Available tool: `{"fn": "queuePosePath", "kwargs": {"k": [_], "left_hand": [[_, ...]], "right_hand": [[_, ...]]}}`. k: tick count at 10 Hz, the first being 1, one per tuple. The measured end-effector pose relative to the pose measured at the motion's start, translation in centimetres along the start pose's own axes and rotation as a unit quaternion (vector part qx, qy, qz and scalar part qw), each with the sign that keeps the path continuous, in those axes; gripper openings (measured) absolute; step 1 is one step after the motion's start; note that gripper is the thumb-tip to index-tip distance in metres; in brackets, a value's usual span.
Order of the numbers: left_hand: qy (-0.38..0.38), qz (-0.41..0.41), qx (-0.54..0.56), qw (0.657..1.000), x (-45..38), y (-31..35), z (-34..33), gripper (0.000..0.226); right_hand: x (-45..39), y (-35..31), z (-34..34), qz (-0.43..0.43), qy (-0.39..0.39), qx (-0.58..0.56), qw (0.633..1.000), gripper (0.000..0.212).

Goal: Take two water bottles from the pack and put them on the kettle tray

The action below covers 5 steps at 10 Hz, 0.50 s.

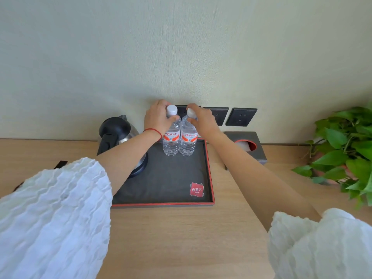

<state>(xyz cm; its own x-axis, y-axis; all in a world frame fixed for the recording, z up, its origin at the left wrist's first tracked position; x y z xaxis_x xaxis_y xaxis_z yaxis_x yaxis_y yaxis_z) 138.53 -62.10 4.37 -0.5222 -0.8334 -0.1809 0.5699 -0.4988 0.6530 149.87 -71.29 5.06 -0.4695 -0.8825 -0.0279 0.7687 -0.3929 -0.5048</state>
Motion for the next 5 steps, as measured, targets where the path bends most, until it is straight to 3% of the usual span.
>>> {"fn": "queuePosePath", "kwargs": {"k": [2, 3, 4, 5], "left_hand": [[-0.025, 0.018, 0.042, 0.999, 1.1, -0.8, 0.1, 0.055], [-0.063, 0.06, 0.028, 0.996, 2.3, -2.2, 0.3, 0.058], [-0.064, 0.139, 0.095, 0.984, 3.3, -2.6, 2.1, 0.018], [-0.105, 0.21, 0.239, 0.942, 4.2, -1.4, 4.2, 0.016]], "right_hand": [[0.6, 0.1, -0.4, -0.01, 0.001, -0.008, 1.0, 0.042], [1.4, 0.5, 0.0, -0.059, 0.02, -0.066, 0.996, 0.054], [2.9, 0.8, 1.7, -0.148, 0.067, -0.099, 0.982, 0.042], [4.2, 0.9, 3.9, -0.232, 0.098, -0.249, 0.935, 0.021]]}}
Point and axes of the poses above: each hand's wrist, its own x-axis away from the middle knuckle, its own z-axis out of the back of the hand, y = z × x, the point moved 5 cm from there along -x, towards the middle knuckle, and after that the axes turned 1 degree about x, right-handed, at the moved point
